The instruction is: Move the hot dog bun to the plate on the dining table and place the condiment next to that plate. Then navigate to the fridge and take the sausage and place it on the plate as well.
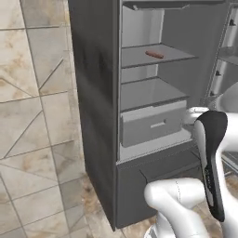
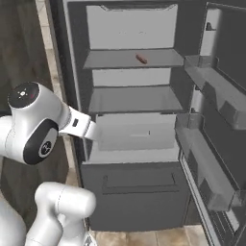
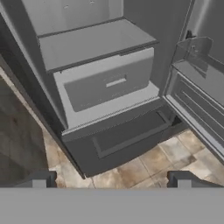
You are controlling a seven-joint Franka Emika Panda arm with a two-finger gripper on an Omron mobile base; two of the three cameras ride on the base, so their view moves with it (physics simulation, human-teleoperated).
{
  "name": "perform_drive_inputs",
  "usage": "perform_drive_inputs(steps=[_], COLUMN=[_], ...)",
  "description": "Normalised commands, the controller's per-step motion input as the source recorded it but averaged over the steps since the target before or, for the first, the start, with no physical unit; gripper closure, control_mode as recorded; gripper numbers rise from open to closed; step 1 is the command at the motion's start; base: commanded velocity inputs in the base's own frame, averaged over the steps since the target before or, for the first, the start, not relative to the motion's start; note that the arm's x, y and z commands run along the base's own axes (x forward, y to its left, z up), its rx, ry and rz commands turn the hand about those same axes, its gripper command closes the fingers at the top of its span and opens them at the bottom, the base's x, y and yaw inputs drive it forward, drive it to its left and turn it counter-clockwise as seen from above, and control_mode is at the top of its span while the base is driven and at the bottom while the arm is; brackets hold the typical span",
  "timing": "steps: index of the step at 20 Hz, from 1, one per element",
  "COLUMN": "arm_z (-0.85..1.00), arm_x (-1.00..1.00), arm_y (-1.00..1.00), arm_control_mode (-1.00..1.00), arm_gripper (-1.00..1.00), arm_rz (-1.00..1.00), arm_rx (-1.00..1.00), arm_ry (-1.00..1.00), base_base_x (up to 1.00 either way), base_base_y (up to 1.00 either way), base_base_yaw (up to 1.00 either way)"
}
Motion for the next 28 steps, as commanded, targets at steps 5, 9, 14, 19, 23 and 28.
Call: perform_drive_inputs(steps=[5, 9, 14, 19, 23, 28], arm_z=[0.0, 0.0, 0.0, 0.0, 0.0, 0.0], arm_x=[0.0, 0.0, 0.0, 0.0, 0.0, 0.0], arm_y=[0.0, 0.0, 0.0, 0.0, 0.0, 0.0], arm_control_mode=[1.0, 1.0, 1.0, 1.0, 1.0, 1.0], arm_gripper=[-1.0, -1.0, -1.0, -1.0, -1.0, -1.0], arm_rz=[0.0, 0.0, 0.0, 0.0, 0.0, 0.0], arm_rx=[0.0, 0.0, 0.0, 0.0, 0.0, 0.0], arm_ry=[0.0, 0.0, 0.0, 0.0, 0.0, 0.0], base_base_x=[0.77, 0.57, 0.44, 0.75, 0.83, 0.81], base_base_y=[-0.45, -0.76, -0.76, -0.27, -0.04, -0.01], base_base_yaw=[0.33, 0.31, 0.25, 0.21, 0.15, 0.13])
